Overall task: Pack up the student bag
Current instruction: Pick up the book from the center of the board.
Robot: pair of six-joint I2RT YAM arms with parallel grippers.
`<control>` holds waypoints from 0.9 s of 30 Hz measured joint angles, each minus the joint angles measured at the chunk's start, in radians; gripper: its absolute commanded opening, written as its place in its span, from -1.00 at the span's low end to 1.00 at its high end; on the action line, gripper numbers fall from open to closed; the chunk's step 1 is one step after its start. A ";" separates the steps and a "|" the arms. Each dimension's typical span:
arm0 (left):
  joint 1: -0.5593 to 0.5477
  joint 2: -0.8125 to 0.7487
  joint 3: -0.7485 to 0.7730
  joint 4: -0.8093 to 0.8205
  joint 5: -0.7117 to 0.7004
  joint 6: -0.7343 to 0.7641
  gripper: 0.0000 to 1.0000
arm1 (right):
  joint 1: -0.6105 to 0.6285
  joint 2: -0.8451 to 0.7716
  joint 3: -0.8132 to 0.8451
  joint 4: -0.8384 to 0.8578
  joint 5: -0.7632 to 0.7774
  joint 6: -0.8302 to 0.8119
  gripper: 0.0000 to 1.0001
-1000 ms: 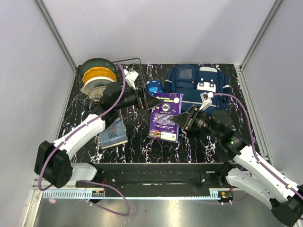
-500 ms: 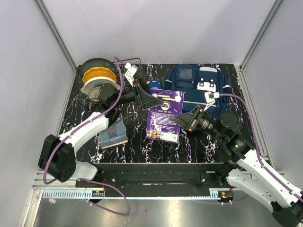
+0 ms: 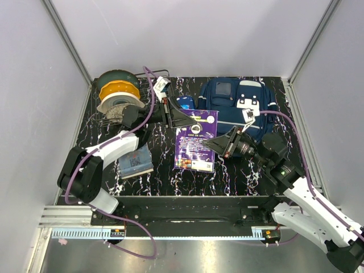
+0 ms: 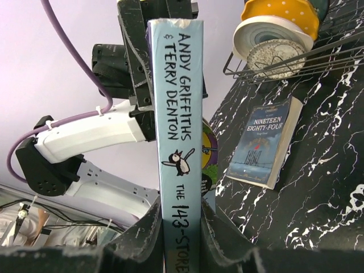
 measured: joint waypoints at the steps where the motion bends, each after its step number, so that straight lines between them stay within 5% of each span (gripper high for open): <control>1: 0.001 0.000 0.001 0.008 0.000 0.000 -1.00 | 0.000 0.004 0.008 -0.009 0.000 -0.006 -0.46; 3: 0.003 0.000 0.005 -0.001 -0.003 0.017 -1.00 | 0.000 0.014 0.031 -0.037 0.007 -0.020 0.07; 4: 0.003 -0.006 0.007 -0.033 -0.008 0.036 -1.00 | 0.000 0.018 0.043 -0.055 0.018 -0.022 0.71; 6: 0.001 -0.039 0.007 -0.156 -0.026 0.137 -1.00 | 0.000 0.027 0.065 -0.094 0.073 -0.031 0.96; 13: 0.000 -0.172 0.055 -0.711 -0.284 0.455 -1.00 | -0.002 -0.033 0.056 -0.166 0.267 -0.015 0.99; 27: 0.058 -0.172 -0.031 -0.697 -0.616 0.200 -1.00 | -0.002 -0.058 -0.205 -0.058 0.343 0.217 0.99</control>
